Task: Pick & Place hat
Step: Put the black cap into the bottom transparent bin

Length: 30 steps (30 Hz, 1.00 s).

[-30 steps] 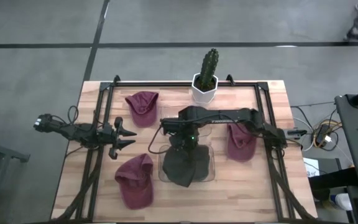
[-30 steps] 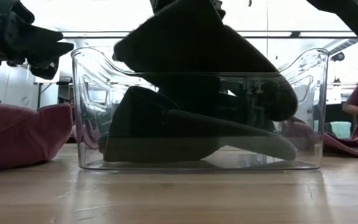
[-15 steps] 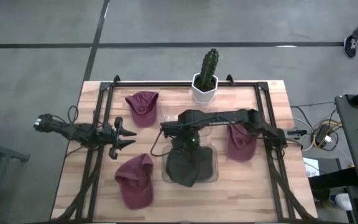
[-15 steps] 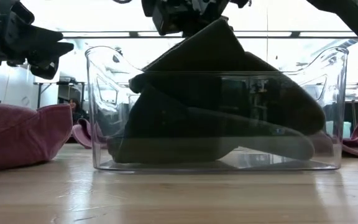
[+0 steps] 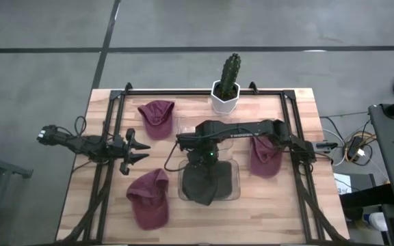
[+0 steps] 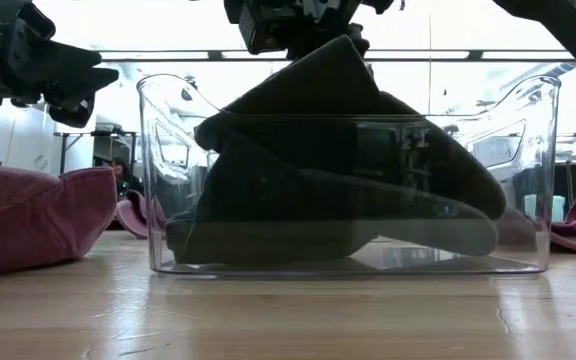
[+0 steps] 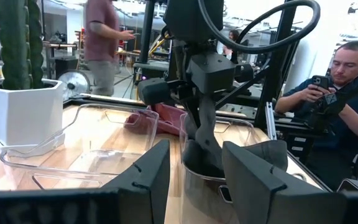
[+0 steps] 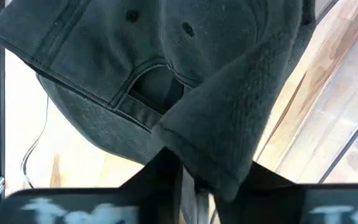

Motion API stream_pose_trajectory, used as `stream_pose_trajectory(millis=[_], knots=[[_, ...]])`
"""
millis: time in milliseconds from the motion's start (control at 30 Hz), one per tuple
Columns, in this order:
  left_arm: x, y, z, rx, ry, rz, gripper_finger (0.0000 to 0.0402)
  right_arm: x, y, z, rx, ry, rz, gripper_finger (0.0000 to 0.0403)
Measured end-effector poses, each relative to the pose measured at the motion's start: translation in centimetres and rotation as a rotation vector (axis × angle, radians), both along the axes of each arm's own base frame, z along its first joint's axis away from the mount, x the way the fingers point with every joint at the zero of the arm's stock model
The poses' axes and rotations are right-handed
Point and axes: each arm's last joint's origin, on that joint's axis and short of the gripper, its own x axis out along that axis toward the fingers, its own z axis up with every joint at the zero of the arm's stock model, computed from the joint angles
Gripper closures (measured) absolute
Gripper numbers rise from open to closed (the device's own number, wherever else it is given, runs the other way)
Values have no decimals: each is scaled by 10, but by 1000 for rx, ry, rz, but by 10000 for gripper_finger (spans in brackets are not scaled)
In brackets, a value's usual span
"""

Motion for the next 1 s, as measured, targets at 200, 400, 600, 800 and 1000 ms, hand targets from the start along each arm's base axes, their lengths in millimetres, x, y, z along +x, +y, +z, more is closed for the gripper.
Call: stream_pose_trajectory(millis=[200,400,600,800,1000], knots=[[0,0,0,0,0,0,262,-2,1,0,-1,17,-2,281],[0,0,0,0,0,0,262,-9,0,19,-2,16,-34,254],[0,0,0,0,0,0,262,-16,0,45,0,-63,-50,259],[0,0,0,-1,0,0,262,-11,-1,49,-41,-133,-57,280],[0,0,0,-1,0,0,262,-5,-1,39,-43,-143,-57,325]])
